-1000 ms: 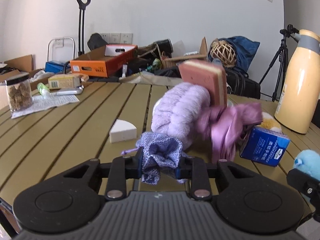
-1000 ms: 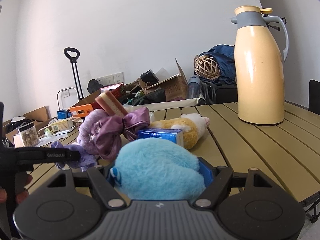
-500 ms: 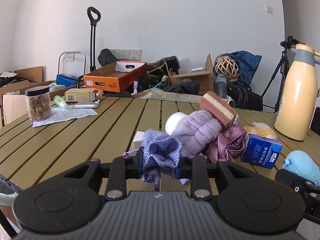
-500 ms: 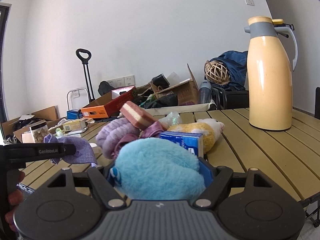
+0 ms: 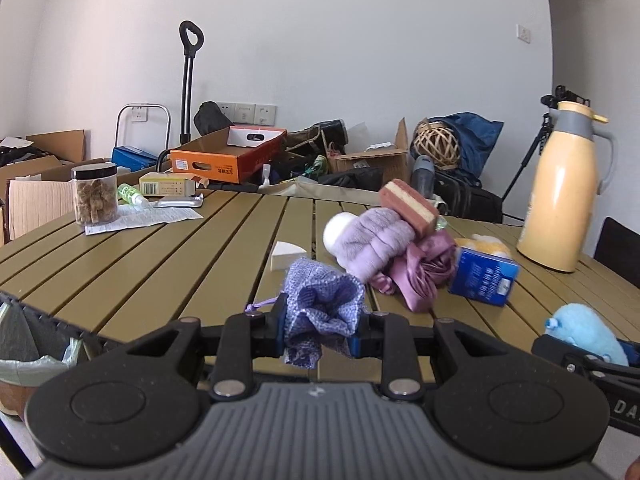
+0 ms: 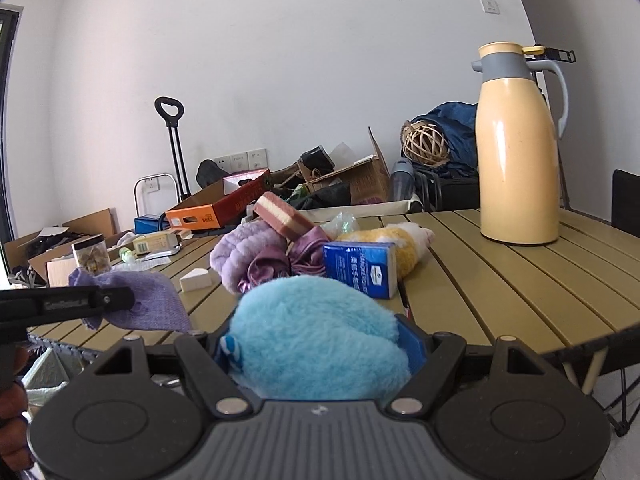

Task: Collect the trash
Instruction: 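Carry the cloth and plush down over the black bin with both grippers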

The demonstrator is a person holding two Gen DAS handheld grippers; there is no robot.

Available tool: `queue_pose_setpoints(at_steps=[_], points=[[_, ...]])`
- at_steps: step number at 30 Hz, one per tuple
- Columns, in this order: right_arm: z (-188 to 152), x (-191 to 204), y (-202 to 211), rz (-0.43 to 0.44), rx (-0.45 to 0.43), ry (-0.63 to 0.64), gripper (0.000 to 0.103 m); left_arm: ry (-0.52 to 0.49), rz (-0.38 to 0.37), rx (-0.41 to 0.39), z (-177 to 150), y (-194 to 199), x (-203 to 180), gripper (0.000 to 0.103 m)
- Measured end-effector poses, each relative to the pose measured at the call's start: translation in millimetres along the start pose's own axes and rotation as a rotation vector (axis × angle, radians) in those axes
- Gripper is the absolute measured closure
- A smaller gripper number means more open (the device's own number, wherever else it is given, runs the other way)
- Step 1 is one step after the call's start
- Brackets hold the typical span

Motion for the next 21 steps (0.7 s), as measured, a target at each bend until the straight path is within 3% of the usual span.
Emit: queue_pose_setpoints(at_steps=[12, 21], points=[[-22, 10, 47, 0.014, 0.048, 0.043, 0.027, -0.012, -0.029, 0.015, -24, 72, 5, 0.074], [-49, 17, 72, 0.031, 0.132, 0.049, 0.027, -0.067, -0.004, 0.079, -60, 106, 14, 0.074]])
Point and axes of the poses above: each gripper's, at about its wrist camera, not at the fingertips, and y roughly against the way its jaws point, x to its left, z to its top, the point moved 2 cm from there along -y, roughly the way its jaws point, and after that the axes turned 8 degrees about y, right-handed, at the moved point
